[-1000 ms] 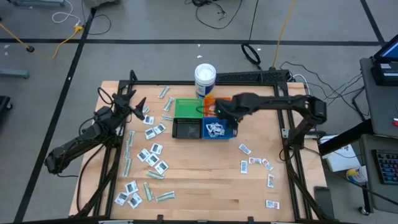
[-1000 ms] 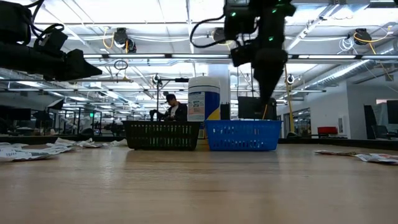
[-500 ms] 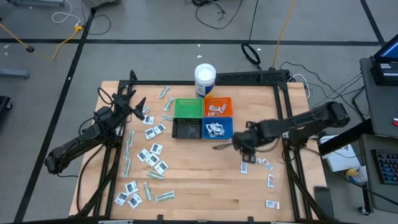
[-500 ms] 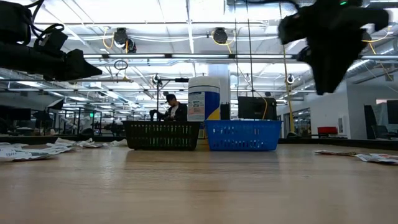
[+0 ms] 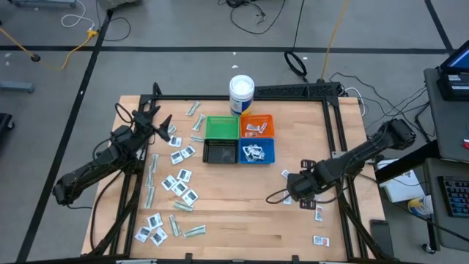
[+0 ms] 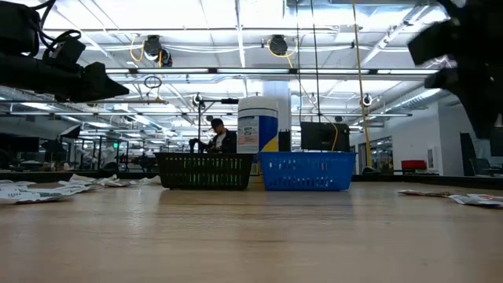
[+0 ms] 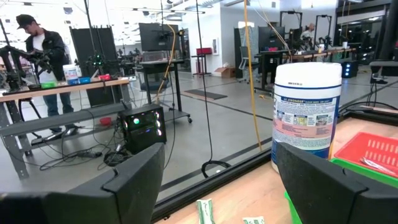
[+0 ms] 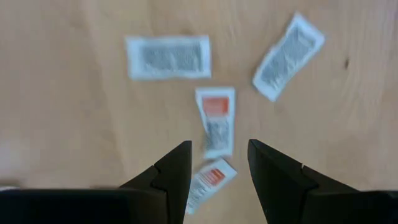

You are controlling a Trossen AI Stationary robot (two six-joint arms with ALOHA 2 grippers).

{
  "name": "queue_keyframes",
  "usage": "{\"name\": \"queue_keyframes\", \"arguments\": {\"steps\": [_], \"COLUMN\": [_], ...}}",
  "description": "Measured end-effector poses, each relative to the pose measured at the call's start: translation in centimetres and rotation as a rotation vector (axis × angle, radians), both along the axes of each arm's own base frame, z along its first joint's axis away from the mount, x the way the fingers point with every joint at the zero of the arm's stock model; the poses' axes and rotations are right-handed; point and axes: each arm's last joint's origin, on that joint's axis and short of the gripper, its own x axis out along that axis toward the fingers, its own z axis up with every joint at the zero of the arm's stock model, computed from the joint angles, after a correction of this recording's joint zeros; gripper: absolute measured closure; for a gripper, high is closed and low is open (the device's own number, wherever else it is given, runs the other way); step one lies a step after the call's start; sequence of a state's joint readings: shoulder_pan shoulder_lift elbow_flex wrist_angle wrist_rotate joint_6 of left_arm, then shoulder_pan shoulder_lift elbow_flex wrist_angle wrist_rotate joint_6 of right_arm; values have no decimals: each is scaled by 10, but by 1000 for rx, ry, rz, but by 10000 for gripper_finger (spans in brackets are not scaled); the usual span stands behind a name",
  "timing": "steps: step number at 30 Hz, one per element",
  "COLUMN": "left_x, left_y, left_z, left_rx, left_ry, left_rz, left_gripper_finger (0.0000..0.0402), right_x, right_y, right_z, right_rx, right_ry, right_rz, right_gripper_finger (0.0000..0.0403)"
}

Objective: Pick & Place First Aid Supplies
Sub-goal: Put the orange ointment pack into the orange basket

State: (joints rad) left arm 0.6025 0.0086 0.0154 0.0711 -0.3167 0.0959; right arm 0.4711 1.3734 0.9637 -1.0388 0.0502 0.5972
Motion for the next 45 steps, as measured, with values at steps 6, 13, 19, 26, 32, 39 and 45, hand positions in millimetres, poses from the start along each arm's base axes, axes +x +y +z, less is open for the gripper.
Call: {"name": "queue_keyframes", "arguments": {"steps": [6,13,19,26,32,39,45], "left_x": [0,0,0,0,0,0,0], "left_y": [0,0,0,0,0,0,0], "left_z": [0,0,0,0,0,0,0], "left_rx": [0,0,0,0,0,0,0], "left_ry": [0,0,0,0,0,0,0], "left_rz": [0,1,0,0,0,0,0], "left_gripper_finger": [94,94,94,94,94,94,94], "right_x": [-12,-17,-18,-18,-18,-18,-15], "right_y": [0,1,0,0,0,1,1], "right_z": [-28,-52,-66,-75,-76,-76,-58], "right_rx": [-13,-5,-6,7,3,10,-11], "right_ry": [24,12,11,-12,-18,-27,-30], "right_rz": [17,51,49,60,59,23,37], "right_gripper_finger": [250,250,250,265,334,393,399]}}
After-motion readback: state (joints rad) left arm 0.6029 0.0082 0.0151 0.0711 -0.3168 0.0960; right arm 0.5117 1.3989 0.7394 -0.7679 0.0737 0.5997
